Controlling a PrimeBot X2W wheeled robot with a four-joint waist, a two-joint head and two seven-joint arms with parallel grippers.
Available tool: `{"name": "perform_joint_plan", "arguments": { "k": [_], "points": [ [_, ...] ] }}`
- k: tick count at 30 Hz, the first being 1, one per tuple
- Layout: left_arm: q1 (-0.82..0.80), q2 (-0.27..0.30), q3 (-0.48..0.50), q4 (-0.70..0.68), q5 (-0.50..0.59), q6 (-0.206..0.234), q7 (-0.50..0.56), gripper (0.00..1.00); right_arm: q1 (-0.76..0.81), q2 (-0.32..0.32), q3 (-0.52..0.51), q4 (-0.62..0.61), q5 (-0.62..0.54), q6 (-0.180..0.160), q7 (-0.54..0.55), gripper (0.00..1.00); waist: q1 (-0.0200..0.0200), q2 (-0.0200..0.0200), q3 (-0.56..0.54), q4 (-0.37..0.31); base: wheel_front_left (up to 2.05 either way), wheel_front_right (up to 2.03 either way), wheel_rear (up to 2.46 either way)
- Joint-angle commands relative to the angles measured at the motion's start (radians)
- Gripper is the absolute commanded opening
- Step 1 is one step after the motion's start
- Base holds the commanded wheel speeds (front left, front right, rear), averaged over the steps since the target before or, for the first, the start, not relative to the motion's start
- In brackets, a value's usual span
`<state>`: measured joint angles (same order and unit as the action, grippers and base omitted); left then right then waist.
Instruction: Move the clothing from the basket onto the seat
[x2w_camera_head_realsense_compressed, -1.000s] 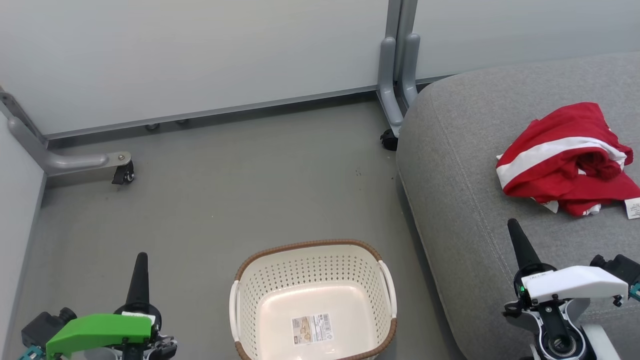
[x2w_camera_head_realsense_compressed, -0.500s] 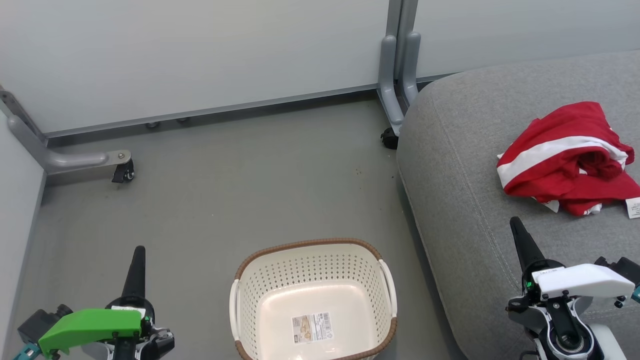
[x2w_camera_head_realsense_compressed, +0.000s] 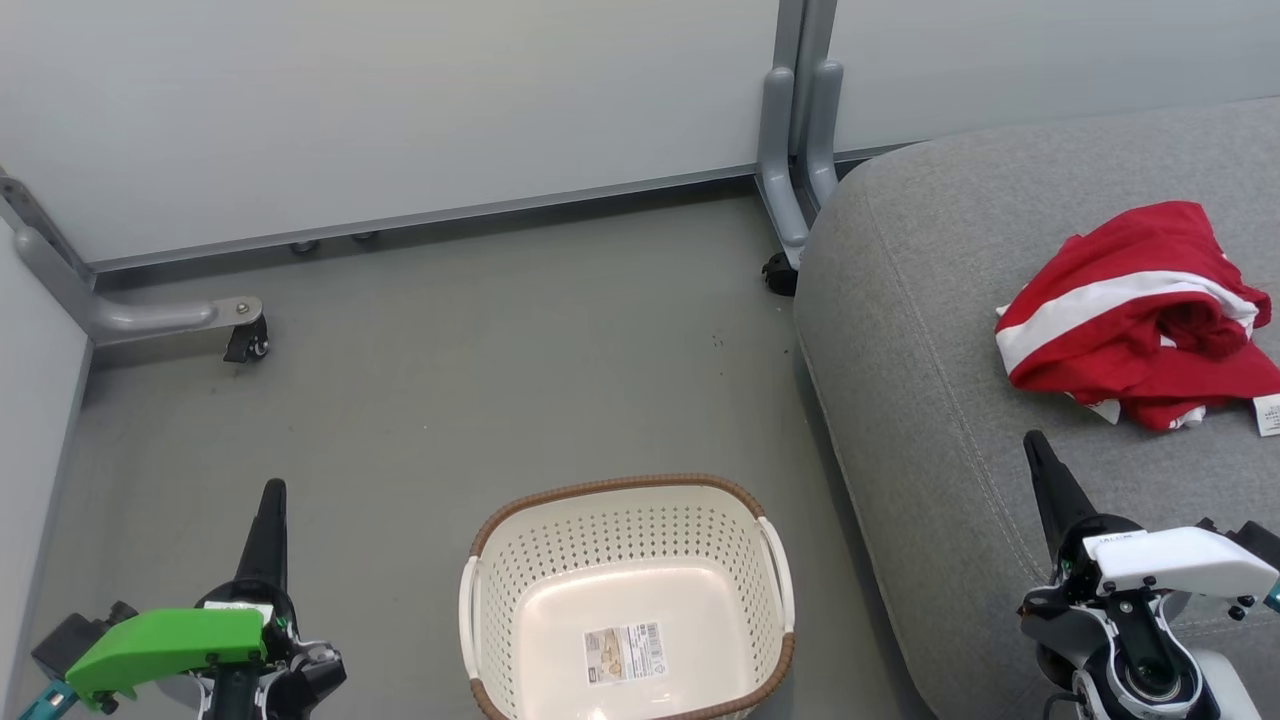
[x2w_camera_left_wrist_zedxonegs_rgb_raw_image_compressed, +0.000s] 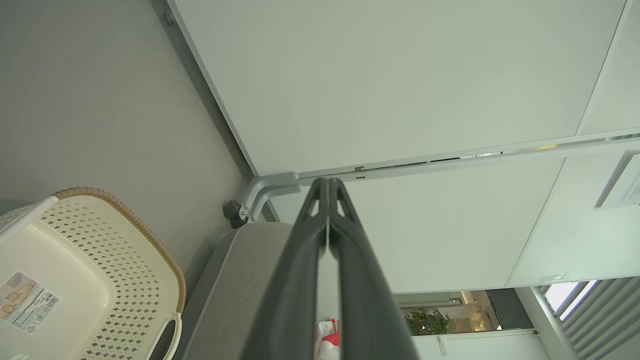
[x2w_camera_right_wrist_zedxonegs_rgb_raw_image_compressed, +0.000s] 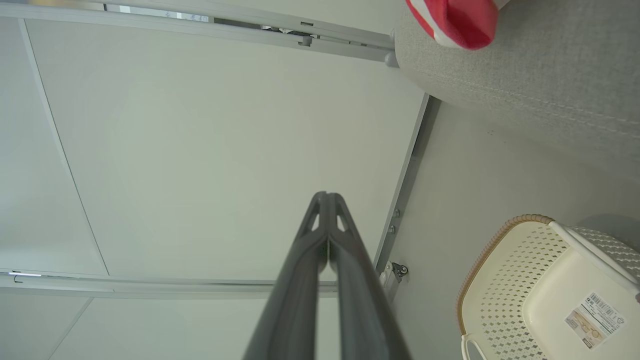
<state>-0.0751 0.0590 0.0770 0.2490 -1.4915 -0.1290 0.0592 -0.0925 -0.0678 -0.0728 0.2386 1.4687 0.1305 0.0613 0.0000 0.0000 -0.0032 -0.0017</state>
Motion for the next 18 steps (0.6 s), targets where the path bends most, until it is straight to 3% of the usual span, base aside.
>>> {"name": "perform_joint_plan", "arguments": {
  "k": [1, 18],
  "points": [
    [-0.024, 0.008, 0.007, -0.006, -0.020, -0.003, 0.006, 0.00, -0.016, 0.002, -0.005, 0.000, 0.022, 0.000, 0.008, 0.00, 0.0000, 0.0000, 0.000, 0.000, 0.00, 0.00, 0.00],
    [-0.039, 0.006, 0.022, -0.005, -0.125, -0.003, 0.041, 0.00, -0.019, 0.007, -0.029, 0.006, 0.144, 0.000, 0.043, 0.00, 0.0000, 0.0000, 0.006, 0.002, 0.00, 0.00, 0.00]
  ]
}}
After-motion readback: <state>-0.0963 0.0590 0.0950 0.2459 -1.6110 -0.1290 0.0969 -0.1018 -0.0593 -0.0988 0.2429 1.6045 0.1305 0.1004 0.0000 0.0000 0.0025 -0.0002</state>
